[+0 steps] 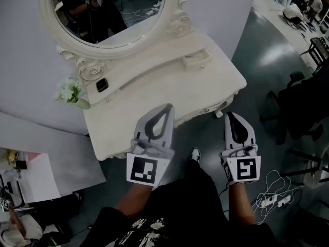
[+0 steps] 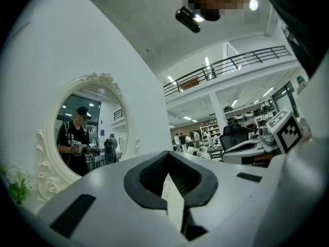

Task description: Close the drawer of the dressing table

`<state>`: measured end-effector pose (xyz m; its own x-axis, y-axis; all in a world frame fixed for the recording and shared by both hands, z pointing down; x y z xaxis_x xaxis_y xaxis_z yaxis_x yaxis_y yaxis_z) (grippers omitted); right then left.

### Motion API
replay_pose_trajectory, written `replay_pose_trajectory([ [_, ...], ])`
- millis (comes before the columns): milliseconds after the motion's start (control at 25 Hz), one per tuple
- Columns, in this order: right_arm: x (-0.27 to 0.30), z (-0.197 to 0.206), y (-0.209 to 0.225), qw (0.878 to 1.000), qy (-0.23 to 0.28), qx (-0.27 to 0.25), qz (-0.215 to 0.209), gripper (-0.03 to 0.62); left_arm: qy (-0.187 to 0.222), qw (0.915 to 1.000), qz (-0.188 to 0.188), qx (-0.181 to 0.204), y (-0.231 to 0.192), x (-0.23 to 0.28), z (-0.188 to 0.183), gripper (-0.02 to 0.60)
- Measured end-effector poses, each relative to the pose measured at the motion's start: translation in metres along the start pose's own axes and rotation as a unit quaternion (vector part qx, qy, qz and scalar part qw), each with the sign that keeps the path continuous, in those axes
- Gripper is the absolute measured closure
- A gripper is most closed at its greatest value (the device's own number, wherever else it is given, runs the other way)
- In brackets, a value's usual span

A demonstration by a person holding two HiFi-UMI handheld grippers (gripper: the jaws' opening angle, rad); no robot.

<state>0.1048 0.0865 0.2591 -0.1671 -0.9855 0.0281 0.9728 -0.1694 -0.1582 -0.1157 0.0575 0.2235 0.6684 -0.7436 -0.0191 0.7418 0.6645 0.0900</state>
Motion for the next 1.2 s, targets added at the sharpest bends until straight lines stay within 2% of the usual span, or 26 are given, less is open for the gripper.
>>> replay_pose_trajectory([
  [600, 0.082, 0.026, 0.054, 0.999, -0.011, 0.000, -0.053, 0.592, -0.024, 0.9988, -0.043, -0.008, -0.013, 0.081, 0.022, 0.580],
  [720, 0.096, 0.035, 0.060, 0.998, -0.016, 0.016, -0.064, 0.546, -0.037, 0.9982, -0.046, -0.013, -0.013, 0.094, 0.029, 0.580],
  [1000, 0.127, 0.061, 0.067, 0.996, -0.036, 0.021, -0.078, 0.523, -0.065, 0.9965, -0.048, -0.022, -0.023, 0.124, 0.050, 0.580],
  [1200, 0.156, 0.090, 0.068, 0.995, -0.064, 0.024, -0.072, 0.493, -0.074, 0.9961, -0.042, -0.021, -0.041, 0.144, 0.066, 0.580],
])
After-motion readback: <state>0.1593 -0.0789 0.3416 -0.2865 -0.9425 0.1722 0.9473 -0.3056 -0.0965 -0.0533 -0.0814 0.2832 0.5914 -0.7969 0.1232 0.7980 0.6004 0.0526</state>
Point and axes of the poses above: the fingertips, and each gripper's own axes: x forward along the fingers, y to its right, z out of its underside, the point moved 7 cm from there along -x, backward along the fingers, and after that the axes turned 7 degrees about z, right-handed, at the moved point
